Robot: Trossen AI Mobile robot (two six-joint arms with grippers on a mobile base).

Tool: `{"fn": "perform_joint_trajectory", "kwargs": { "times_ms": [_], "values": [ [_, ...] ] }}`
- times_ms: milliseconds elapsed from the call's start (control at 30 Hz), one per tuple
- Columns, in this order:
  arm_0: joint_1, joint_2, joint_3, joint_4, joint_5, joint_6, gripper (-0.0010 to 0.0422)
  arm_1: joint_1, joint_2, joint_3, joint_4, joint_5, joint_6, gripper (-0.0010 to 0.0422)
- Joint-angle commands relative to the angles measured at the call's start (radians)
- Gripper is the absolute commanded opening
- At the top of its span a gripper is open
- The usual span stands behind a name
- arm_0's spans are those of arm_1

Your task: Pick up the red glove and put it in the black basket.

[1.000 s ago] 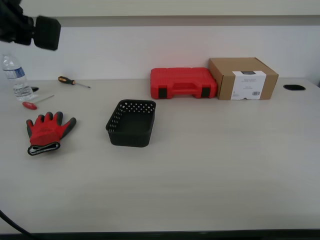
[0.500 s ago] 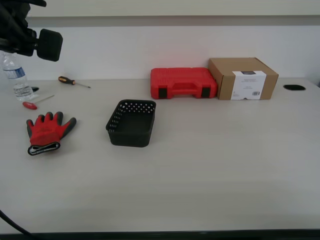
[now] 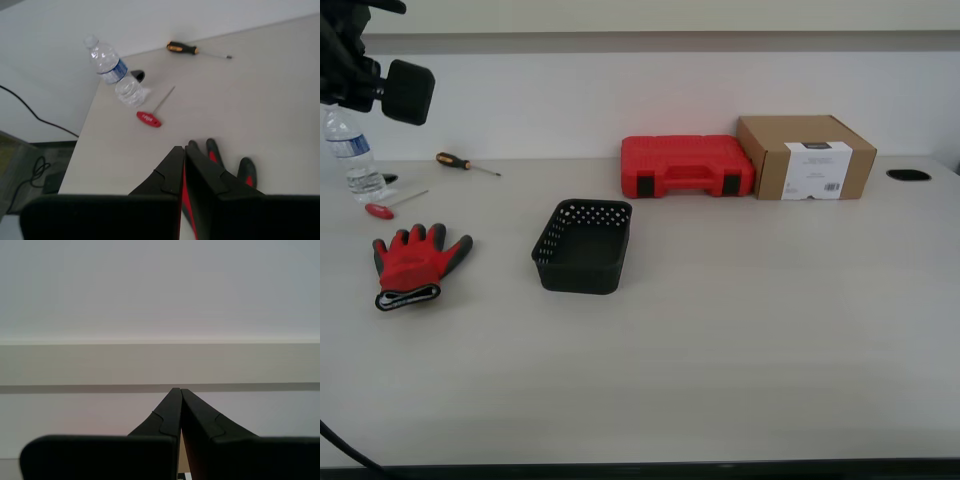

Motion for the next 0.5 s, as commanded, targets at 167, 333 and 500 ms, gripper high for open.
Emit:
{"fn": "perform_joint_trajectory", "kwargs": {
  "times_ms": [167,333,500],
  "values": [
    [0.001,0.0,0.002,0.003,0.0,0.003,0.0,0.018,0.114,0.0,-0.038,-0.026,-0.008,0.004],
    [0.001,0.0,0.002,0.003,0.0,0.003,0.0,0.022,0.163,0.0,-0.026,-0.028,-0.058,0.0202],
    [0.0,0.0,0.002,0.002,0.0,0.003,0.0,0.026,0.205,0.002,-0.018,-0.118,-0.076,0.0389]
  ]
}}
